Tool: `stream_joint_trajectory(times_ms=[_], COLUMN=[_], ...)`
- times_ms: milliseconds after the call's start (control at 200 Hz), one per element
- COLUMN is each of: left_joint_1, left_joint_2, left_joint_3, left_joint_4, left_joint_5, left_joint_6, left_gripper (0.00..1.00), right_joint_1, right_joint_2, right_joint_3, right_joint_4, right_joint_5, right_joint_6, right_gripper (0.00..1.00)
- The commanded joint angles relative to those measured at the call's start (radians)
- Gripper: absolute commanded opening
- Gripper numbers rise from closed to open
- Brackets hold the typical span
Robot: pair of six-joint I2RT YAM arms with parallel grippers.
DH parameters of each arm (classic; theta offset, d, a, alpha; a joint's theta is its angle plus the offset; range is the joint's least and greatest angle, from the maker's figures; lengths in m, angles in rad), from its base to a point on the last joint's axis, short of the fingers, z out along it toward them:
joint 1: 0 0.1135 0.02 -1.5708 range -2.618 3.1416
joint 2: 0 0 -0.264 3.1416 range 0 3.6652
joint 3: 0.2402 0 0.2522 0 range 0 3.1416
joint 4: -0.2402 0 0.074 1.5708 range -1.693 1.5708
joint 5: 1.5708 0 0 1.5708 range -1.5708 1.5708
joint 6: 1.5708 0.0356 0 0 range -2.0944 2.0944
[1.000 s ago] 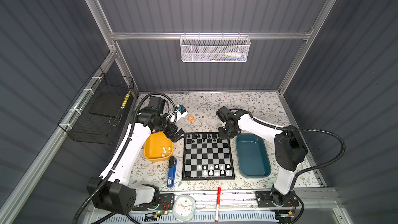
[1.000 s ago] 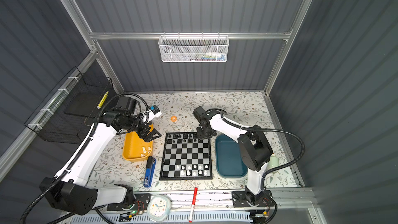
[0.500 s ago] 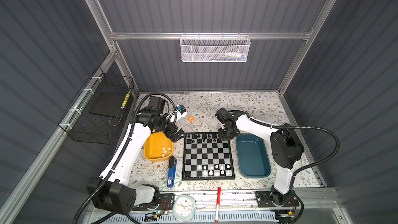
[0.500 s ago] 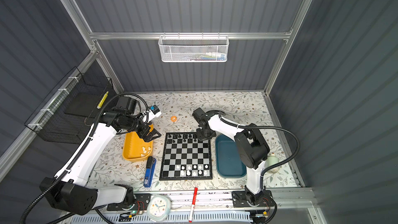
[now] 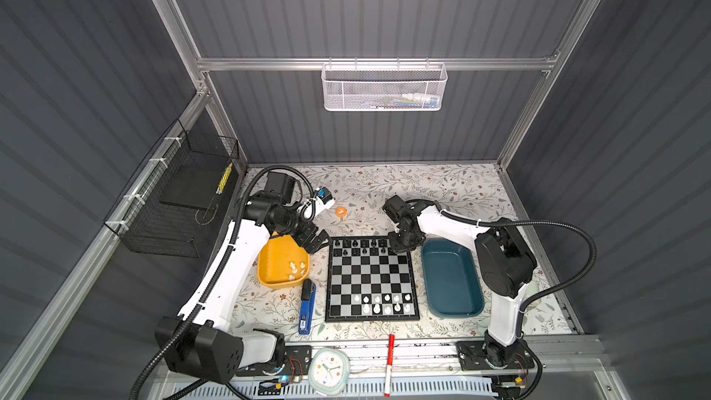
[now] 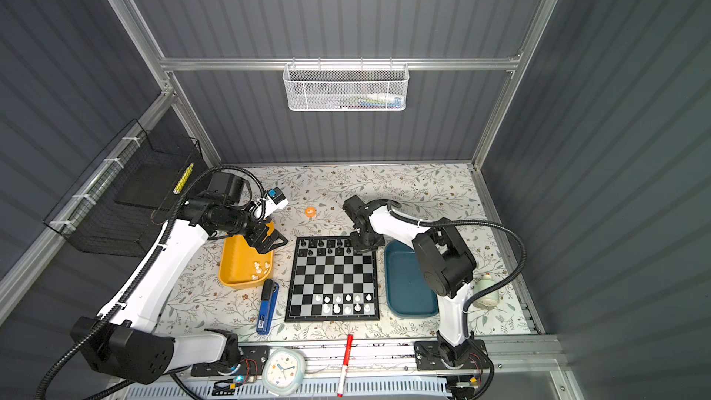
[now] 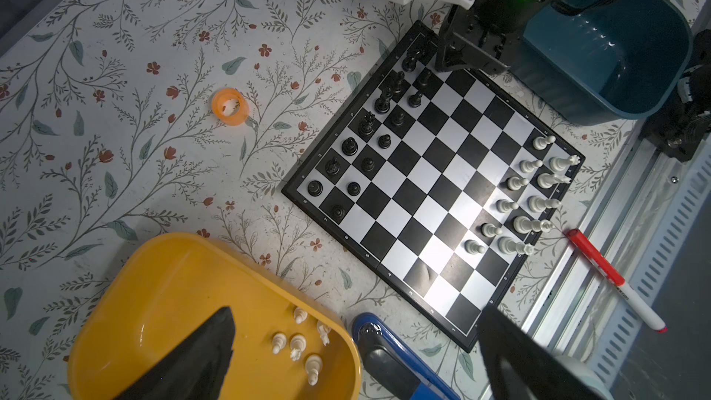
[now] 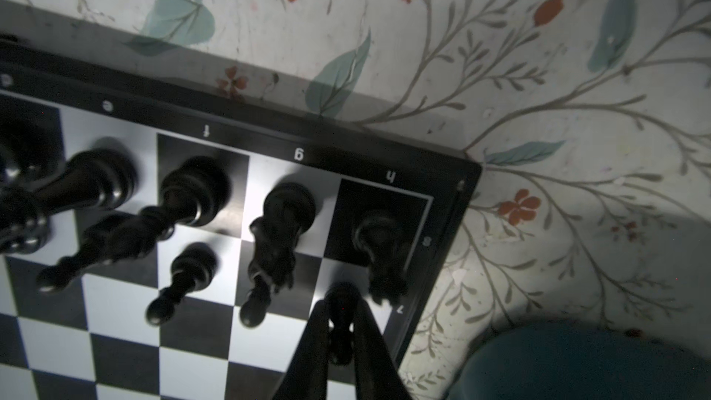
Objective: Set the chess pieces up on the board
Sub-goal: 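Lower the black piece onto the back-row square and open the right gripper, then raise the right gripper off the board while the left gripper swings over the yellow tray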
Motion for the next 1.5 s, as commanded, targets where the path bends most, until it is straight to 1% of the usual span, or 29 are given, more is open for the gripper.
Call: stream_joint_trajectory(times_ms=[0,95,175,300,565,770,920,991,1006,1046,1226,1311,1406,1491], left_joint_1=[-0.004,-0.004,-0.004,-0.004,-0.004,-0.004,-0.004,-0.004,-0.004,-0.004,-0.004,-0.004,-0.004,-0.004], left_joint_2=[-0.022,-0.022,-0.021,-0.016,-0.011,-0.015,-0.015,-0.013,-0.013,-0.012,-0.009,-0.003,-0.008,-0.034], left_joint_3=[-0.003,-0.004,-0.003,-0.001,0.005,-0.006,-0.003,-0.003,-0.003,-0.003,0.025,0.028,0.001,-0.057], left_joint_4=[-0.024,-0.025,-0.023,-0.023,-0.024,-0.02,-0.016,-0.008,-0.004,0.009,0.037,0.06,0.146,0.234], left_joint_5=[0.008,0.006,0.006,0.009,0.011,-0.021,-0.021,-0.022,-0.052,-0.073,-0.116,-0.18,-0.276,-0.35], left_joint_6=[0.013,0.014,0.013,0.013,0.011,0.019,0.022,0.022,0.02,0.011,-0.019,-0.064,-0.115,-0.128], left_gripper=[0.99,0.99,0.99,0.99,0.99,0.99,0.99,0.99,1.0,1.0,1.0,1.0,1.0,1.0], right_joint_1=[-0.001,0.0,-0.001,-0.001,-0.001,0.002,0.002,0.003,0.004,0.008,0.028,0.037,0.051,0.067], right_joint_2=[0.016,0.016,0.014,0.006,-0.02,-0.066,-0.112,-0.126,-0.127,-0.137,-0.219,-0.273,-0.343,-0.4], right_joint_3=[-0.008,-0.01,-0.016,-0.02,-0.02,-0.037,-0.06,-0.066,-0.066,-0.065,-0.084,-0.099,-0.121,-0.158], right_joint_4=[-0.001,0.0,0.0,0.008,-0.002,-0.005,-0.01,-0.015,-0.018,-0.027,-0.07,-0.075,-0.068,-0.016], right_joint_5=[0.007,0.009,0.008,0.014,0.02,0.003,-0.004,-0.029,-0.031,-0.033,-0.012,-0.01,-0.011,-0.067], right_joint_6=[-0.006,-0.003,-0.003,-0.007,-0.008,-0.007,0.0,-0.003,-0.003,-0.004,0.004,0.017,0.034,0.027], right_gripper=[0.17,0.18,0.22,0.26,0.27,0.28,0.29,0.3,0.3,0.3,0.29,0.29,0.29,0.29])
